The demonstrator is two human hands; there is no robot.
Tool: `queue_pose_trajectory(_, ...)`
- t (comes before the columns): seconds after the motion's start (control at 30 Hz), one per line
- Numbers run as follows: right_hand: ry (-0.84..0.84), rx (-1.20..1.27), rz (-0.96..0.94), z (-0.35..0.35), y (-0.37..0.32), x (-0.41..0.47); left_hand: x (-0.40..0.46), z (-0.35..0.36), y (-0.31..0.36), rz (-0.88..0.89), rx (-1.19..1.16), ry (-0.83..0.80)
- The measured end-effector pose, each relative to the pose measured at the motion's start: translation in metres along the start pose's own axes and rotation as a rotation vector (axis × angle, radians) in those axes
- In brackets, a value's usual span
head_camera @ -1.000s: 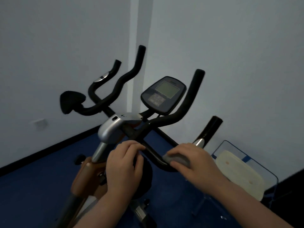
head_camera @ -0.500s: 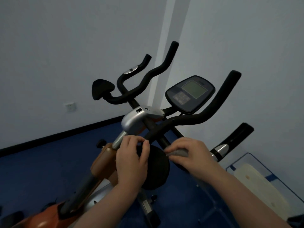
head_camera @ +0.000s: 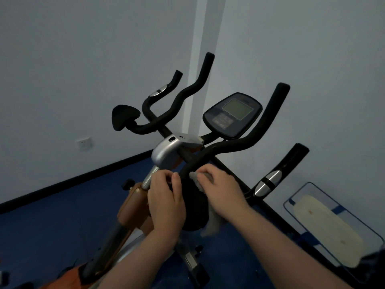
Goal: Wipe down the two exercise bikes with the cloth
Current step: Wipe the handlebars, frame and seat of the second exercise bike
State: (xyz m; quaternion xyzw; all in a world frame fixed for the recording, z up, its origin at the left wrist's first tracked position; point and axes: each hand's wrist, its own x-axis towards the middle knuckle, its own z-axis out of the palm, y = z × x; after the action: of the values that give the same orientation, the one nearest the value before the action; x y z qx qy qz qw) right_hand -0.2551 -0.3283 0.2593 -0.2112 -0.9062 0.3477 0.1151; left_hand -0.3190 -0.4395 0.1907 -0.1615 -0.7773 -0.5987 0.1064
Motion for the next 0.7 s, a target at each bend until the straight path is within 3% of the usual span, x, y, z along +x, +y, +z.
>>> queue_pose_trajectory(0.23, 0.12, 0.16, 0.112, 0.012, 0.004, -0.054, 0.0, 0.0, -0.002, 0.045, -0.017, -0.046)
queue_pose_trajectory(0.43, 0.117, -0.202, 0.075, 0.013, -0.02, -0.031, 0.004, 0.001, -0.002, 0.07, -0.077, -0.066)
queue_pose_trajectory(0.7, 0.098, -0.129, 0.164, 0.01, -0.014, -0.066, 0.003, -0.002, -0.005, 0.095, -0.116, -0.086)
